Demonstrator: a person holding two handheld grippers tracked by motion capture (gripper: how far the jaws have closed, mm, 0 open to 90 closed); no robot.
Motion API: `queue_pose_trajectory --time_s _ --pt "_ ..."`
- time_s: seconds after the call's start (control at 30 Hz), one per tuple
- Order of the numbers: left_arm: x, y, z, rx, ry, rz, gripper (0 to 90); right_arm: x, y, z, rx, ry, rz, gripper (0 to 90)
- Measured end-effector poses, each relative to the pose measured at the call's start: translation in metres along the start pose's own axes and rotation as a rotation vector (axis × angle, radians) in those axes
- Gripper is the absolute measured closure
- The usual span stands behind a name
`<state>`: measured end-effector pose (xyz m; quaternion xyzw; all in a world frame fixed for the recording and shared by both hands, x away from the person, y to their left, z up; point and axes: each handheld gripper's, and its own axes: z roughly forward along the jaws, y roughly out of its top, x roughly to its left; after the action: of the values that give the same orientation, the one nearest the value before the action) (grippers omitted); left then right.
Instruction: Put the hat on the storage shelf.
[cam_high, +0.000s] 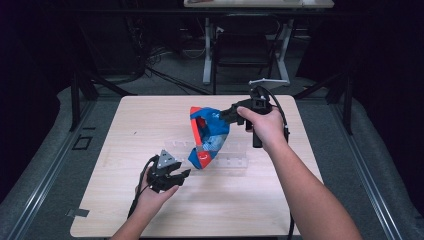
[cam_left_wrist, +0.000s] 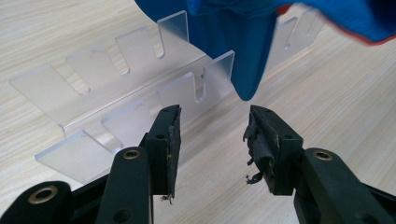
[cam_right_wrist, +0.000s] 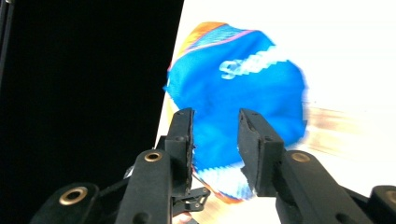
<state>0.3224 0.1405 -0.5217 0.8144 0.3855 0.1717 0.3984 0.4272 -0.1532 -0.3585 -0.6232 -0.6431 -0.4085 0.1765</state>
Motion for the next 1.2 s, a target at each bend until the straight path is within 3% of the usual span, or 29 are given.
queue_pose_trajectory --time_s 0.3,0.7,1.2 --pt "0.007 -0.007 -0.007 -0.004 0.011 -0.011 52.9 -0.005 -0.003 -0.008 -0.013 -0.016 -0.017 63.1" --pt "0.019 -0.022 -0.017 0.006 0.027 -0.032 50.3 -0.011 -0.018 -0.020 -0.011 -0.092 -0.087 58.0" --pt "0.036 -0.052 -0.031 0.010 0.046 -0.111 48.6 -0.038 -0.033 -0.028 -0.026 -0.141 -0.066 55.3"
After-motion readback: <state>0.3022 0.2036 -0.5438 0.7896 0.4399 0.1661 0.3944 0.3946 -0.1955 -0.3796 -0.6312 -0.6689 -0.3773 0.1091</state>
